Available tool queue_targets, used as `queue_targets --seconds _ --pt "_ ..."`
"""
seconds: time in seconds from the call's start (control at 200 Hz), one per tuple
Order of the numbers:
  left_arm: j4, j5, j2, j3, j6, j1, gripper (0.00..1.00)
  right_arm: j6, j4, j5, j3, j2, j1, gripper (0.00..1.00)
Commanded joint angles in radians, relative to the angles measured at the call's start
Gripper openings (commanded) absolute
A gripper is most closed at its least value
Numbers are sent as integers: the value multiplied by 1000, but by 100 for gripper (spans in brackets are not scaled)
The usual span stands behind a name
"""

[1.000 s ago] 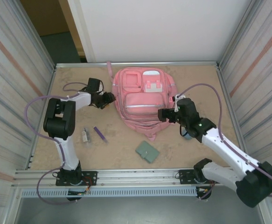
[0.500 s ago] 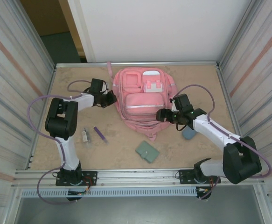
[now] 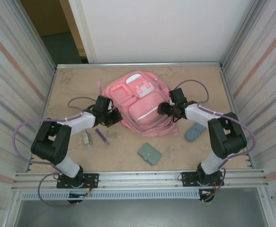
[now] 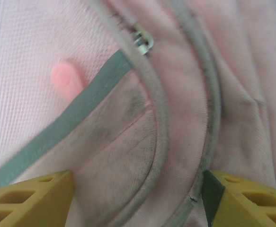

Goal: Pack books, pencil case, and school supplies into a backpack

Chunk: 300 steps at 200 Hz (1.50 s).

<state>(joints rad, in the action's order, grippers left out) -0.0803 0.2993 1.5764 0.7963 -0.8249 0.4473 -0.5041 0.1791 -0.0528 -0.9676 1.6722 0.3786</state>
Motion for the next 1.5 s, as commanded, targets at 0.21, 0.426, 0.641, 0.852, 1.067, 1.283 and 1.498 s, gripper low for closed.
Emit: queue_targets --seconds 0.21,0.426,0.641,0.852,1.067,1.283,1.498 --pt "-92 -2 -180 -58 -209 138 30 39 -213 -140 -220 255 -55 72" --pt "-301 -173 -372 -58 -118 100 49 108 -197 -219 -214 135 -72 70" --pt "-230 -118 -310 -101 -108 -19 52 178 -100 -122 -101 -101 41 71" --pt "-208 -132 -167 -25 -76 -5 58 221 47 -15 10 -252 219 72" --pt "-217 -299 -83 -10 -122 37 53 369 194 -87 29 -293 307 73" --pt "-245 -323 -92 15 -183 43 0 412 183 -356 -11 -189 386 73" --pt "-282 -239 -217 21 -170 57 0 335 103 -486 -9 -95 391 60"
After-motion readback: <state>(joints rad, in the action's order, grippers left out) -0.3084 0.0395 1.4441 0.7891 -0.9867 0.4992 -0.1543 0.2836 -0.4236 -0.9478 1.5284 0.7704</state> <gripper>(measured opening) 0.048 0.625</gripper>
